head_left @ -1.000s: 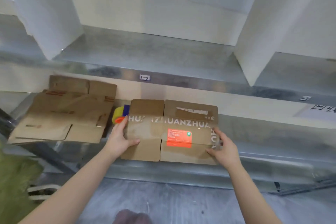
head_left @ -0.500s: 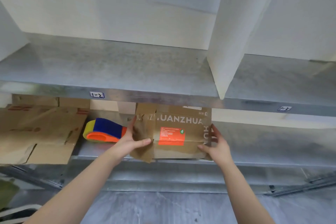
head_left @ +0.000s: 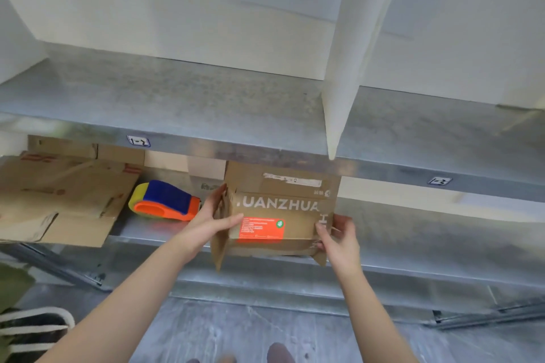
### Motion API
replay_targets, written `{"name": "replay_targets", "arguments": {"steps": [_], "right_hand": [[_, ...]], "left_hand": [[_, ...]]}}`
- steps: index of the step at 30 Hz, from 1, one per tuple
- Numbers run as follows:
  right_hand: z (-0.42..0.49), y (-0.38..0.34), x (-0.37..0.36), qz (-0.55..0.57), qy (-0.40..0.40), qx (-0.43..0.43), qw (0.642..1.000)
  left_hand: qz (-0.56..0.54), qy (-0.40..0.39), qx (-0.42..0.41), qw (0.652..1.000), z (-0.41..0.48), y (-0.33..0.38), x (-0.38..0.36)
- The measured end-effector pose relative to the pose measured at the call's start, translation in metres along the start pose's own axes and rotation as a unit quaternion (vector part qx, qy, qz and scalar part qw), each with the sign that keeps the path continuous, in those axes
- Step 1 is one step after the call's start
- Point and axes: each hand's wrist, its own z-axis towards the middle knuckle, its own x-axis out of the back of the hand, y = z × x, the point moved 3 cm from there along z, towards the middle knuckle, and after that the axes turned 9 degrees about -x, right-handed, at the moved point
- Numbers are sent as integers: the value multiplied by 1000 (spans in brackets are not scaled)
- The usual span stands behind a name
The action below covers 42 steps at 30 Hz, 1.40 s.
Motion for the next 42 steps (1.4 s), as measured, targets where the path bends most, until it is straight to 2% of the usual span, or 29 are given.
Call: {"name": "replay_targets", "arguments": {"steps": [6, 9, 11, 13, 18, 23, 28, 29, 31, 33, 38, 42], "right_hand": [[-7, 0, 12, -82, -26, 29, 996], [-14, -1, 10, -106, -83, 28, 991], [-16, 1, 4, -132, -122, 24, 983], [-18, 0, -1, -140, -129, 36, 981], [-23, -7, -7, -128, -144, 63, 979], [-21, -2, -13, -197, -130, 92, 967], [-19, -8, -10, -152, -116, 33, 981], [-18, -9, -9, -142, -120, 24, 982], [-16, -9, -9, -132, -121, 8, 984], [-16, -9, -11, -122, -110, -9, 986], [-6, -15, -20, -143, -68, -17, 987], [6, -11, -23, -180, -85, -34, 979]], "left_hand": [[70, 12, -10, 997, -18, 4, -3], [116, 26, -16, 993, -24, -2, -9], [93, 23, -14, 995, -24, -10, -10], [69, 17, -20, 997, -23, -11, -8], [237, 69, -106, 963, -25, 4, 6], [304, -24, -121, 945, -20, 0, 5], [346, -50, -77, 934, -4, 6, 0], [335, -64, -66, 938, -3, 7, 0], [234, -75, -43, 968, -4, 10, 2], [163, -50, -39, 985, -8, 11, 8], [187, 63, -64, 978, -8, 14, 12], [230, 80, -62, 968, 2, 10, 13]]}}
